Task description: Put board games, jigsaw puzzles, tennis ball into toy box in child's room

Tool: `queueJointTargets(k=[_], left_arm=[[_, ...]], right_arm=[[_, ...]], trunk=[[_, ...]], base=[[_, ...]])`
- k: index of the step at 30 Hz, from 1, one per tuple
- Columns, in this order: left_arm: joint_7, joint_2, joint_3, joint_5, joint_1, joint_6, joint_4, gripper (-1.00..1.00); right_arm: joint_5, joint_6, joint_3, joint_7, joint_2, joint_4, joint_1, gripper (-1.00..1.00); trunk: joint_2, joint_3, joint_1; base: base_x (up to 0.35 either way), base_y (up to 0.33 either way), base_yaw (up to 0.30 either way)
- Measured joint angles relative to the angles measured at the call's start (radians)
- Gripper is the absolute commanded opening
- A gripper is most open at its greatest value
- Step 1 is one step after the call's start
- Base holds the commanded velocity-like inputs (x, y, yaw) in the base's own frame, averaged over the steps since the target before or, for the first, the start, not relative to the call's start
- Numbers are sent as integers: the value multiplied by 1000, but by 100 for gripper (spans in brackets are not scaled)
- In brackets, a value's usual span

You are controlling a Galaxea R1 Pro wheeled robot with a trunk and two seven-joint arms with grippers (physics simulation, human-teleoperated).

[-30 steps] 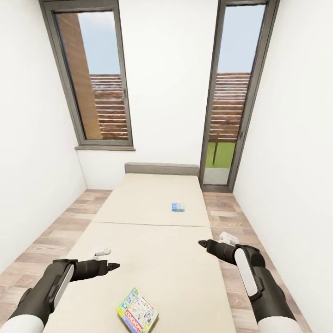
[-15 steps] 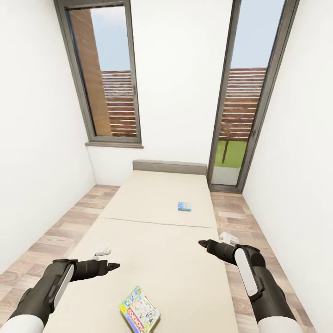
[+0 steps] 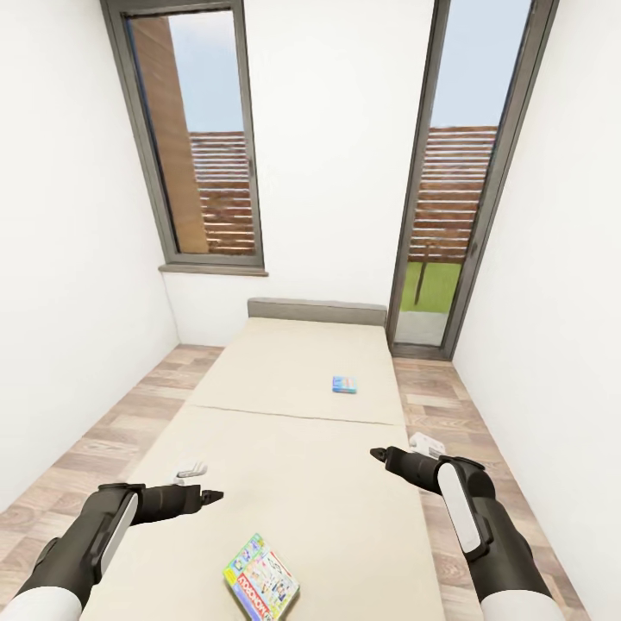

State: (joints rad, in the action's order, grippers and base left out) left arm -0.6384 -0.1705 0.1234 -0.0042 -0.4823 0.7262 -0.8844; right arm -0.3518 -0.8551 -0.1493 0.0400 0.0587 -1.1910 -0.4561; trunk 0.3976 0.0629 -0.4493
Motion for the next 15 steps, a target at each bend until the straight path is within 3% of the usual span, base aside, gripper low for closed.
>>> queueJointTargets(k=[9, 15], left_arm=[[0, 0, 0, 0, 0, 0, 0, 100], [0, 0, -1, 0, 0, 0, 0, 100]], right_arm=[[0, 0, -1, 0, 0, 0, 0, 100], [0, 10, -1, 0, 0, 0, 0, 100]], trunk=[[0, 0, 0], [0, -4, 0]], base=[[52, 74, -5], [5, 5, -119]])
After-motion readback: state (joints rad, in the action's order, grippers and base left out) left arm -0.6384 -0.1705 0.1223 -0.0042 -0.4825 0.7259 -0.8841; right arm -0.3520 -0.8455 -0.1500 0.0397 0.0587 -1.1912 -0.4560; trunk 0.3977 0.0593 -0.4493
